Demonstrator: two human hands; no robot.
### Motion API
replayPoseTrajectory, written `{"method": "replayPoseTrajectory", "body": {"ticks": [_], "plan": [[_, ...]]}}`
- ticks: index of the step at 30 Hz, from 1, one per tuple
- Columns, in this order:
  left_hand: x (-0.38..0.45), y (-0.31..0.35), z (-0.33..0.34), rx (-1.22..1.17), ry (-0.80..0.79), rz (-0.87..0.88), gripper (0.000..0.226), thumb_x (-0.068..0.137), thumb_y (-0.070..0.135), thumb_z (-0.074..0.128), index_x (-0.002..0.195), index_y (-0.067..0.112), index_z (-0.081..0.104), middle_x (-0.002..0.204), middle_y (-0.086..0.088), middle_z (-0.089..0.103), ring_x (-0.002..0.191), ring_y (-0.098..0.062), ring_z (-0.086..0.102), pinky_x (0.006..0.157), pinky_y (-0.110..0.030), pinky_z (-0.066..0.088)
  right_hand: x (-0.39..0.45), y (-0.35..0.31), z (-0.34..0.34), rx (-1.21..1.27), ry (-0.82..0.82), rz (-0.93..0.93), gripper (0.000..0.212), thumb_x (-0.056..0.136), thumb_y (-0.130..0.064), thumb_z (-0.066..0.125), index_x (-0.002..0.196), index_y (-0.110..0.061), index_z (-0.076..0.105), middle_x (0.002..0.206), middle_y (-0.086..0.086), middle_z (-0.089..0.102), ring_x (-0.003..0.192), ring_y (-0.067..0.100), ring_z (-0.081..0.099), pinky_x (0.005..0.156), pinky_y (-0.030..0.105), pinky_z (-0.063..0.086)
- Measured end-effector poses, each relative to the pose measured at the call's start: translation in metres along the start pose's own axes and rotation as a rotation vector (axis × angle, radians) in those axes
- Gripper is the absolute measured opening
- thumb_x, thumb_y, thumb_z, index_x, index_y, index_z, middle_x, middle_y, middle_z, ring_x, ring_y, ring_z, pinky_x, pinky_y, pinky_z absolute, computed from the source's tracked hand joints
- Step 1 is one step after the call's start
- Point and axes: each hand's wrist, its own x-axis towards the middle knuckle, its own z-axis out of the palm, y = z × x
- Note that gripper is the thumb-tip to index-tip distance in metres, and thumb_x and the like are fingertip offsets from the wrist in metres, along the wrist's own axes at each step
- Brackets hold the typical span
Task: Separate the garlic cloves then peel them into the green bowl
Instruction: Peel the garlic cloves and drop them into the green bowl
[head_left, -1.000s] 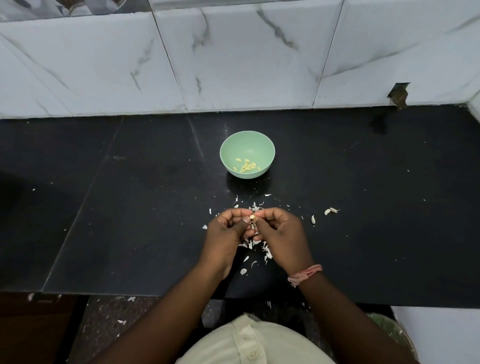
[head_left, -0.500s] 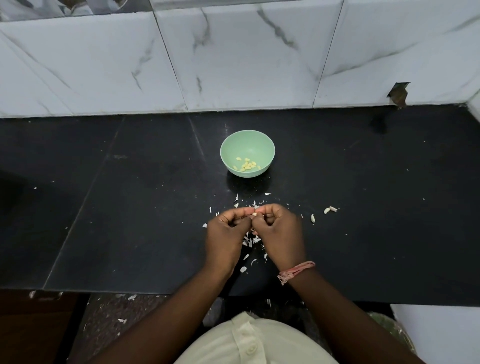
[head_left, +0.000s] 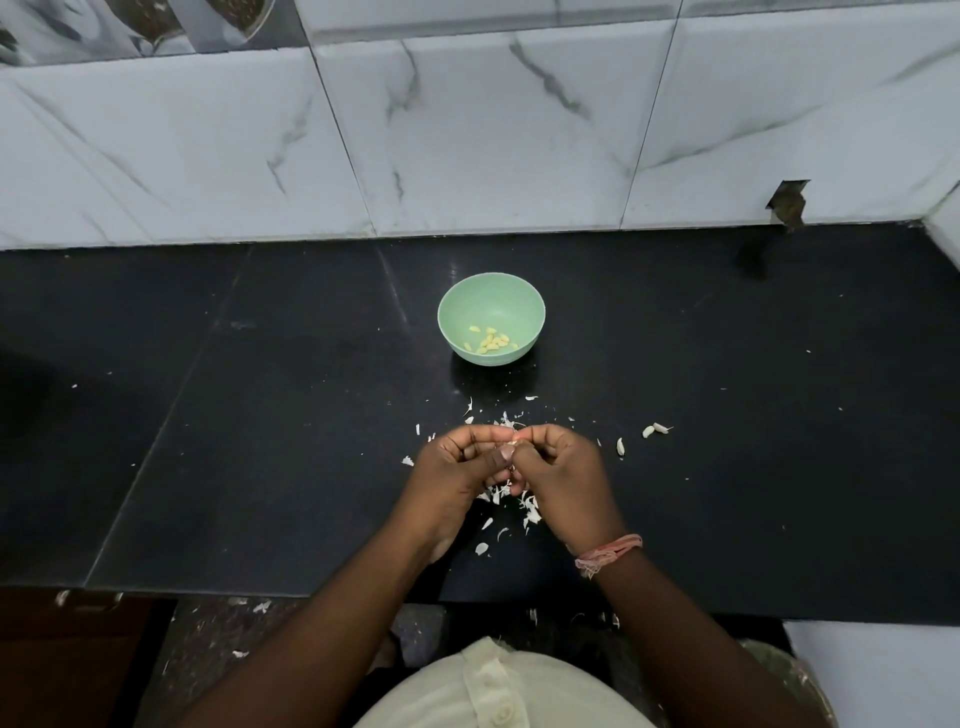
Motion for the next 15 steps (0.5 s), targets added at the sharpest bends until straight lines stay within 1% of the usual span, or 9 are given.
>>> {"method": "replayPoseTrajectory", "body": {"ticks": [2, 3, 5, 6, 9, 12, 15], "plan": [[0.000, -0.002, 0.002, 0.024, 0.042, 0.012, 0.014, 0.086, 0.001, 0.073, 0.100, 0.002, 0.073, 0.096, -0.017, 0.074, 0.074, -0.016, 0.067, 0.075, -0.025, 0.057, 0.000, 0.001, -0.001, -0.007, -0.006, 0.005, 0.009, 0.094, 0.001, 0.061, 0.091, -0.002, 0.069, 0.063, 0.005, 0.070, 0.054, 0.010, 0.062, 0.055, 0.022, 0.052], [-0.001, -0.003, 0.004, 0.024, 0.068, 0.015, 0.010, 0.089, -0.002, 0.069, 0.097, 0.002, 0.073, 0.094, -0.017, 0.073, 0.073, -0.016, 0.066, 0.074, -0.026, 0.057, 0.000, 0.002, -0.001, -0.013, -0.002, 0.005, 0.009, 0.094, 0.001, 0.060, 0.091, -0.002, 0.068, 0.066, 0.009, 0.071, 0.055, 0.011, 0.062, 0.055, 0.023, 0.052], [-0.004, -0.007, 0.010, -0.008, 0.109, 0.004, 0.012, 0.091, -0.005, 0.065, 0.094, 0.002, 0.073, 0.090, -0.017, 0.072, 0.071, -0.015, 0.067, 0.072, -0.025, 0.057, 0.000, 0.005, -0.001, -0.003, 0.013, 0.018, 0.009, 0.093, 0.002, 0.059, 0.090, 0.000, 0.067, 0.070, 0.017, 0.072, 0.057, 0.016, 0.063, 0.054, 0.023, 0.053], [-0.005, -0.009, 0.013, -0.043, 0.124, -0.007, 0.012, 0.092, -0.006, 0.064, 0.095, 0.002, 0.073, 0.089, -0.017, 0.072, 0.071, -0.016, 0.067, 0.071, -0.025, 0.058, 0.000, 0.006, -0.003, 0.010, 0.021, 0.028, 0.009, 0.093, 0.002, 0.059, 0.090, 0.001, 0.067, 0.069, 0.016, 0.071, 0.056, 0.016, 0.062, 0.054, 0.023, 0.052], [-0.011, -0.014, 0.023, -0.183, 0.171, -0.042, 0.011, 0.092, -0.006, 0.062, 0.099, -0.001, 0.070, 0.086, -0.015, 0.071, 0.070, -0.016, 0.067, 0.068, -0.024, 0.058, 0.001, 0.006, -0.008, 0.045, 0.025, 0.053, 0.008, 0.092, 0.002, 0.059, 0.090, 0.002, 0.067, 0.064, 0.007, 0.067, 0.052, 0.012, 0.059, 0.053, 0.022, 0.051], [-0.017, -0.019, 0.037, -0.255, 0.238, -0.039, 0.012, 0.093, -0.008, 0.059, 0.099, -0.001, 0.067, 0.078, -0.010, 0.070, 0.064, -0.013, 0.064, 0.062, -0.023, 0.056, 0.002, 0.008, -0.015, 0.068, -0.004, 0.079, 0.011, 0.092, 0.005, 0.056, 0.093, 0.006, 0.066, 0.062, 0.006, 0.065, 0.051, 0.011, 0.058, 0.052, 0.023, 0.051], [-0.022, -0.022, 0.049, -0.269, 0.272, -0.048, 0.015, 0.094, -0.010, 0.055, 0.095, 0.000, 0.065, 0.069, -0.011, 0.063, 0.057, -0.014, 0.059, 0.055, -0.025, 0.053, 0.000, 0.011, -0.021, 0.104, -0.053, 0.109, 0.012, 0.093, 0.007, 0.053, 0.094, 0.007, 0.065, 0.060, 0.007, 0.064, 0.051, 0.012, 0.057, 0.051, 0.023, 0.050]]}}
